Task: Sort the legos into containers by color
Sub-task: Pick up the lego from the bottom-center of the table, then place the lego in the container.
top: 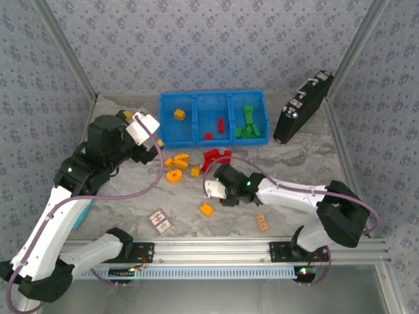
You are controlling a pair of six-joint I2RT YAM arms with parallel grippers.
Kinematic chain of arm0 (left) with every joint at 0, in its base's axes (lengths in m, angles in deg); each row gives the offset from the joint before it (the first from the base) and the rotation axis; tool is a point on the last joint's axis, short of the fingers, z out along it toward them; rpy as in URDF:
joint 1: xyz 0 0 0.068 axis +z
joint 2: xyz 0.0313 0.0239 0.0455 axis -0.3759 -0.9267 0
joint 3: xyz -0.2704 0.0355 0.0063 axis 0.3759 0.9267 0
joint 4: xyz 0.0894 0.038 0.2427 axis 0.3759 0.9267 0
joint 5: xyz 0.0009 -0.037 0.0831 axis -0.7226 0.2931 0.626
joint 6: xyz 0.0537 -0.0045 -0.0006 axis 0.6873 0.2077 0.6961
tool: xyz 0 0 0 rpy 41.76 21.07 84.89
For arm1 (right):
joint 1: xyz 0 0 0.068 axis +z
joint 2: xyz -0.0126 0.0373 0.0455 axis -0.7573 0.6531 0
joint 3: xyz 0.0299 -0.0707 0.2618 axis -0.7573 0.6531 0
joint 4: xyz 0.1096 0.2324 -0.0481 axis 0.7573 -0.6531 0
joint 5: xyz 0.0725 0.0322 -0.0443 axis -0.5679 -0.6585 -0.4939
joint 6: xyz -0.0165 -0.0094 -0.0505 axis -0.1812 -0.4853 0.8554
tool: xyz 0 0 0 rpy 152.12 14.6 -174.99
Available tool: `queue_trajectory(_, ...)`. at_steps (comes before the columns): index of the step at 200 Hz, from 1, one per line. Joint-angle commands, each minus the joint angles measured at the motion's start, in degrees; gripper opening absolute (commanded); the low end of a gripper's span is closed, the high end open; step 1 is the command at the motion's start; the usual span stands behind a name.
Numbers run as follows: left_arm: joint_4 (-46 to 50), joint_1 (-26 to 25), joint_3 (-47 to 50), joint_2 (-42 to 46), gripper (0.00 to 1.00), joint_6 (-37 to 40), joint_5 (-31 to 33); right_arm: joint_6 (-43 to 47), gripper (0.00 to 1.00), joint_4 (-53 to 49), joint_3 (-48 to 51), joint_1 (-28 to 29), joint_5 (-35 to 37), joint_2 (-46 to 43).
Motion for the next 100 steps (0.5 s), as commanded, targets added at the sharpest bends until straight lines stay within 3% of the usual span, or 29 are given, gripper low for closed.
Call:
queue_trajectory(1,-2.2,0.6,0.9,1.2,1.0,0.3,-0.9,6.1,0.34,3.9,-7.6,-4.6,1.3,2.0)
queue_trajectory(51,-4.2,1.3,2.8,2.6,1.0,-0.6,-1.5,7.8,0.34,7.5,-25.1,-11.7,5.0,16.4)
queue_trajectory(100,-4.2,1.4,2.7,4.1,1.0,-0.5,-0.5,4.2,0.35,4.8,-41.7,-17.0,2.9,30.5)
